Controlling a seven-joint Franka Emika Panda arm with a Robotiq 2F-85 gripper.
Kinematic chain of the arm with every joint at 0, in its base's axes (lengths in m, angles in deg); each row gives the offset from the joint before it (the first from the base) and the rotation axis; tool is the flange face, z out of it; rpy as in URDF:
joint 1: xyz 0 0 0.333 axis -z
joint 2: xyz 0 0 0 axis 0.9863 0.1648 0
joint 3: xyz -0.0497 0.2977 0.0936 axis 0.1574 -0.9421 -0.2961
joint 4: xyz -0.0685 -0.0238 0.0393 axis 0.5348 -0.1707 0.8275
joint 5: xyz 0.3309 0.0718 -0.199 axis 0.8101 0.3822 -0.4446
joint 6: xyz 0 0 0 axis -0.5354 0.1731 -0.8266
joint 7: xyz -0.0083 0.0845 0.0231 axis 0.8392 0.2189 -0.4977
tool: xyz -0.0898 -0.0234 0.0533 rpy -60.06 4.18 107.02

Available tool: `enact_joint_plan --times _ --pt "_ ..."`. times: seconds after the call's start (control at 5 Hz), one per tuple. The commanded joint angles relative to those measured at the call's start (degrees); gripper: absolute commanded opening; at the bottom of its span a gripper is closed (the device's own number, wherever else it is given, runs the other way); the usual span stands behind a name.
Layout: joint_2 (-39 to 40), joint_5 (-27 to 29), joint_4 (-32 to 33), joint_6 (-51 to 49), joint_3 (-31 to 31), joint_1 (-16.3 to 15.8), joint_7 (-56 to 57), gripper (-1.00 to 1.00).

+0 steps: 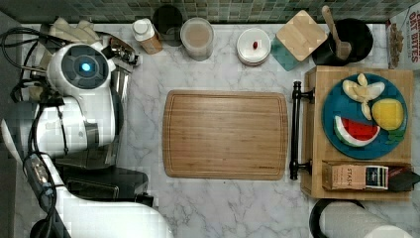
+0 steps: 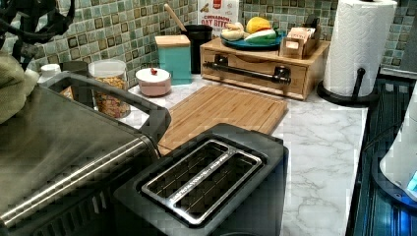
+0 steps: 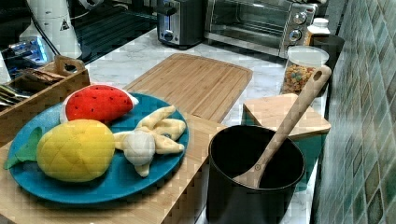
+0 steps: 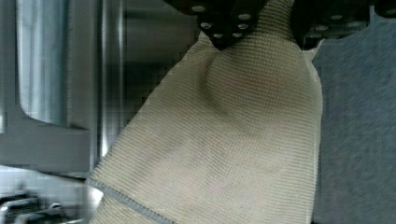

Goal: Pick up the towel.

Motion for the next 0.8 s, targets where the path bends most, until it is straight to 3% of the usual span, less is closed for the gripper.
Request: enact_joint_plan --times 0.2,0.4,0.6,0.8 --pt "-19.2 9.7 11.6 8.3 -1.4 3.8 15.6 -1.00" --pt "-26.7 19.5 18.8 13.2 -0.6 5.7 23.9 -1.00" --pt "-29.4 16.8 20.6 12.9 1.3 5.8 21.4 -1.00" --pt "-29.4 2.8 21.2 9.9 3.3 6.7 9.8 -1.00"
